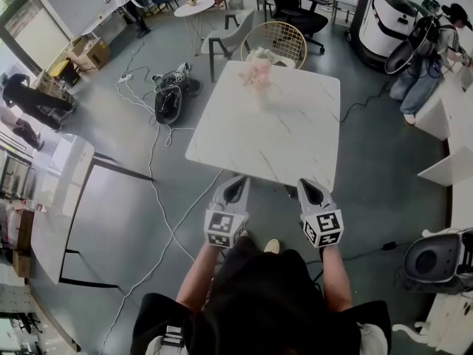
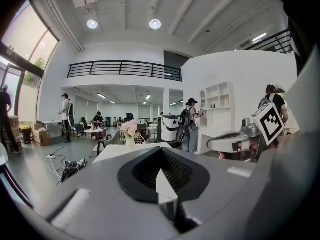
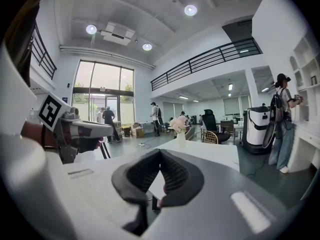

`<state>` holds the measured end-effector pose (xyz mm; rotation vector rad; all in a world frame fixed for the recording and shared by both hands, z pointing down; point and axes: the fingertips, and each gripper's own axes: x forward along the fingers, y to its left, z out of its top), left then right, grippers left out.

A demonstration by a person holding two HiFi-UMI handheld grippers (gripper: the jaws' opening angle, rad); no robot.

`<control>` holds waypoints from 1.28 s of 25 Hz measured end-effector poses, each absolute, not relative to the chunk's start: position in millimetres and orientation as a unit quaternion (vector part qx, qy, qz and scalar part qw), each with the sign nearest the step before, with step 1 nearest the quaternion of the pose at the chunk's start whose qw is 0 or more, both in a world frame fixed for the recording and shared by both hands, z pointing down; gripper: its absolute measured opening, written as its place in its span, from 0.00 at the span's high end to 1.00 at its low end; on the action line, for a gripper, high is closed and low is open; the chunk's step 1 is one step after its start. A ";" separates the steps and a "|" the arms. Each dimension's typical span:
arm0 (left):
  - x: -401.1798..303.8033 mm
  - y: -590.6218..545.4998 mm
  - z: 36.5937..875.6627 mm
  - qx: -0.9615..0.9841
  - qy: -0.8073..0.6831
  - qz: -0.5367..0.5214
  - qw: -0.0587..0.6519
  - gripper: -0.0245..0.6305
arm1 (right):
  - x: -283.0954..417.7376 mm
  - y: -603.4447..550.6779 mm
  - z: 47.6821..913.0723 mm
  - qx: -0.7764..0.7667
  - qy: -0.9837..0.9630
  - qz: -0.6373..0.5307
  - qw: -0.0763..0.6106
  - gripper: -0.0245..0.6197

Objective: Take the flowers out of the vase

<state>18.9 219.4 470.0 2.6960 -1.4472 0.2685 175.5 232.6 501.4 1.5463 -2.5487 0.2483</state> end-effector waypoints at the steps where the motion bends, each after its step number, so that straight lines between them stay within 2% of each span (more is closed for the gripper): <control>1: 19.9 219.5 469.7 0.877 -0.471 0.088 0.034 0.95 | 176.7 232.6 501.5 0.515 -0.850 0.083 0.075 0.96; 13: 16.7 195.7 469.3 0.876 -0.472 0.095 0.030 0.95 | 169.8 208.5 504.4 0.507 -0.854 0.094 0.072 0.96; 32: -20.3 30.7 476.1 0.887 -0.449 0.094 0.049 0.95 | 128.0 52.7 506.6 0.527 -0.840 0.107 0.072 0.96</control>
